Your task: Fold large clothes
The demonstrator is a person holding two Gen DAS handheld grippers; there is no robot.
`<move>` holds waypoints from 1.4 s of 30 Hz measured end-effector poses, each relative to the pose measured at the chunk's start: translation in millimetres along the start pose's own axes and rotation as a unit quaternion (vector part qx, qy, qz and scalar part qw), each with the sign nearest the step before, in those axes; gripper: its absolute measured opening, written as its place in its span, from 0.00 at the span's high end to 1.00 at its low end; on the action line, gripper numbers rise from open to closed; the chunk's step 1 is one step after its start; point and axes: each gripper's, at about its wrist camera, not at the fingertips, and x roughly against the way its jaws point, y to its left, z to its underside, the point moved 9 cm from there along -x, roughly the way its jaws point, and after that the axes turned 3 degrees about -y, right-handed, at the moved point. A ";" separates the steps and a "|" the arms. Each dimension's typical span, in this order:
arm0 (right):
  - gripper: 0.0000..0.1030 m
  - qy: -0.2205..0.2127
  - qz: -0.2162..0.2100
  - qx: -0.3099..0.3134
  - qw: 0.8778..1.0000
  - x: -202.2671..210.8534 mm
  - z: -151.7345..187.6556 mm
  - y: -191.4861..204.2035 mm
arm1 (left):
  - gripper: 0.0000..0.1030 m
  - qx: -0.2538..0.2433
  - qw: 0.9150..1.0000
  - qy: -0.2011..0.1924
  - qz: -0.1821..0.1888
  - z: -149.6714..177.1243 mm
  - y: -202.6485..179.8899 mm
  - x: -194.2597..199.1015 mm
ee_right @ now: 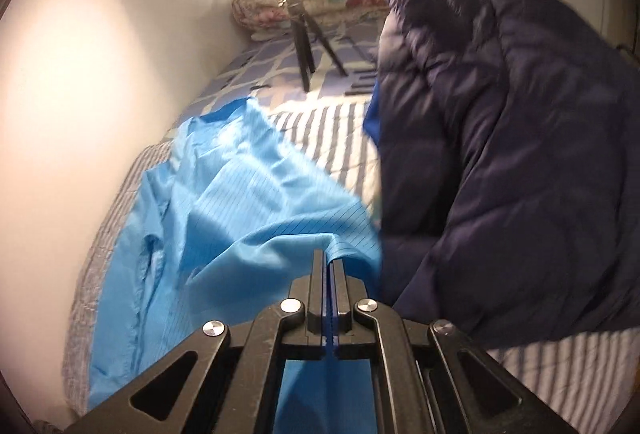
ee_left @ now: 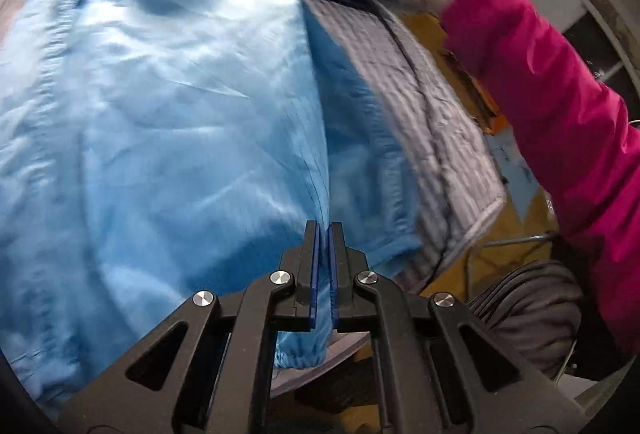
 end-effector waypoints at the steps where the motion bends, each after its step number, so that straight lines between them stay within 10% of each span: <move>1: 1.00 -0.001 0.008 0.001 1.000 -1.6 -3.9 -3.0 | 0.98 0.005 1.000 0.004 0.017 -5.6 -9.7 -11.1; 5: 0.97 0.012 -0.017 0.005 1.000 -6.6 -5.8 -1.5 | 0.98 -0.033 0.999 0.011 0.039 -25.3 -48.0 -49.3; 8: 0.65 0.021 -0.026 0.015 0.999 1.7 1.1 -4.4 | 0.98 -0.053 0.997 0.020 0.046 -31.5 -59.6 -63.1; 14: 0.65 0.028 -0.065 -0.003 0.997 57.0 43.7 -26.9 | 0.96 -0.084 0.995 0.030 0.055 -13.9 -67.8 -32.3; 18: 0.65 0.052 -0.097 -0.016 0.994 90.1 100.0 -35.7 | 0.61 -0.081 0.997 -0.002 0.018 6.0 -42.1 11.5; 26: 0.63 0.132 -0.150 -0.043 0.979 105.5 218.7 -18.0 | 0.61 0.005 1.000 0.008 -0.025 27.0 20.8 17.9; 29: 0.77 0.157 -0.137 -0.034 0.977 95.6 242.8 -14.1 | 0.61 -0.004 1.000 -0.004 -0.030 21.7 16.6 13.7; 32: 1.00 0.178 -0.122 -0.034 0.976 88.6 260.7 -14.9 | 0.61 0.007 1.000 -0.008 -0.010 18.1 8.9 7.2; 42: 0.94 0.156 -0.082 0.013 0.984 119.3 262.9 -28.7 | 0.61 -0.004 0.999 -0.005 -0.035 14.6 15.0 7.9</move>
